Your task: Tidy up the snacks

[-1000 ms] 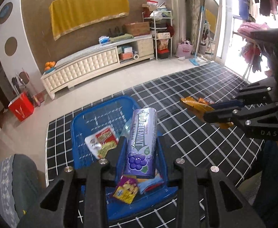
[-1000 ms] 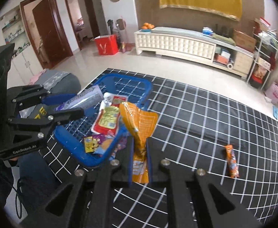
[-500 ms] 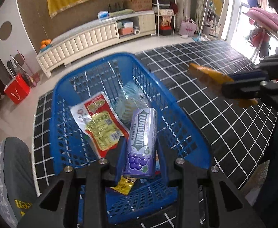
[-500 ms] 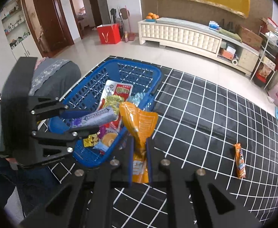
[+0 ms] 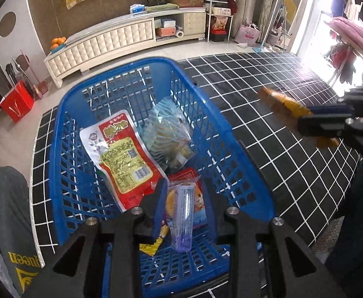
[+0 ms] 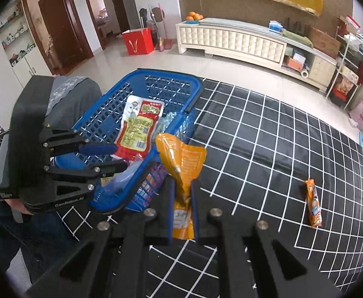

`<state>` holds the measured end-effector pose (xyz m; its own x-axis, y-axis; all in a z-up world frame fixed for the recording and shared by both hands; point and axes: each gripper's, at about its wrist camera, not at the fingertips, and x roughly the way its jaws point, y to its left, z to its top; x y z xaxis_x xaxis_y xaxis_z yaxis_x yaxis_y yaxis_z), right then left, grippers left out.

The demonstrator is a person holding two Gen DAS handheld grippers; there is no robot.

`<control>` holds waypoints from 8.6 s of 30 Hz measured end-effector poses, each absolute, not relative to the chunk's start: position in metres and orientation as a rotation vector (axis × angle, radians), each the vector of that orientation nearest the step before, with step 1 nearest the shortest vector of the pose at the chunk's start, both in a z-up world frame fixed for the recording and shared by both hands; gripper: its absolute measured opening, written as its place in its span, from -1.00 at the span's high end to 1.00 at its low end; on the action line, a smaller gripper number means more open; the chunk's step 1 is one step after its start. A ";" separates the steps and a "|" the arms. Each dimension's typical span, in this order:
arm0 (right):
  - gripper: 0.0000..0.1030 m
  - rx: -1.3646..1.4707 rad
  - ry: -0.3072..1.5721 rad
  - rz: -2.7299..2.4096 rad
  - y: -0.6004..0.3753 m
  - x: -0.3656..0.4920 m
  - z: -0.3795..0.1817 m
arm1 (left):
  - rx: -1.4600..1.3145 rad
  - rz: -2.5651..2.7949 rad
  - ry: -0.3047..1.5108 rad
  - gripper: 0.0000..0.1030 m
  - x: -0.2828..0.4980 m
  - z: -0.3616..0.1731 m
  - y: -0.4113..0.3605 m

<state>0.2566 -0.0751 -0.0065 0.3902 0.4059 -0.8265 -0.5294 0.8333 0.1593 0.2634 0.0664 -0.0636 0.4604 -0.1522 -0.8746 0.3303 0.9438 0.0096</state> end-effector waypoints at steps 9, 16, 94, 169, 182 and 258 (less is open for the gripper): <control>0.71 -0.137 1.000 0.628 -0.070 0.256 0.003 | 0.157 -0.251 0.983 0.07 0.254 -0.025 0.090; 0.71 -0.177 0.989 0.664 -0.044 0.258 0.013 | 0.173 -0.187 0.940 -0.12 0.237 -0.004 0.119; -0.41 -0.151 1.000 0.668 -0.116 0.263 0.027 | 0.254 -0.303 0.883 -0.48 0.240 0.018 -0.008; 0.45 -0.086 0.866 0.550 -0.159 0.254 0.015 | 0.064 -0.068 0.770 -0.49 0.227 -0.008 0.001; 0.45 -0.109 0.847 0.719 -0.058 0.246 0.036 | -0.001 0.089 0.754 -0.49 0.194 0.019 0.101; -1.00 -0.026 0.434 0.308 -0.162 0.062 0.120 | 0.017 0.021 0.377 -1.00 0.023 0.093 0.022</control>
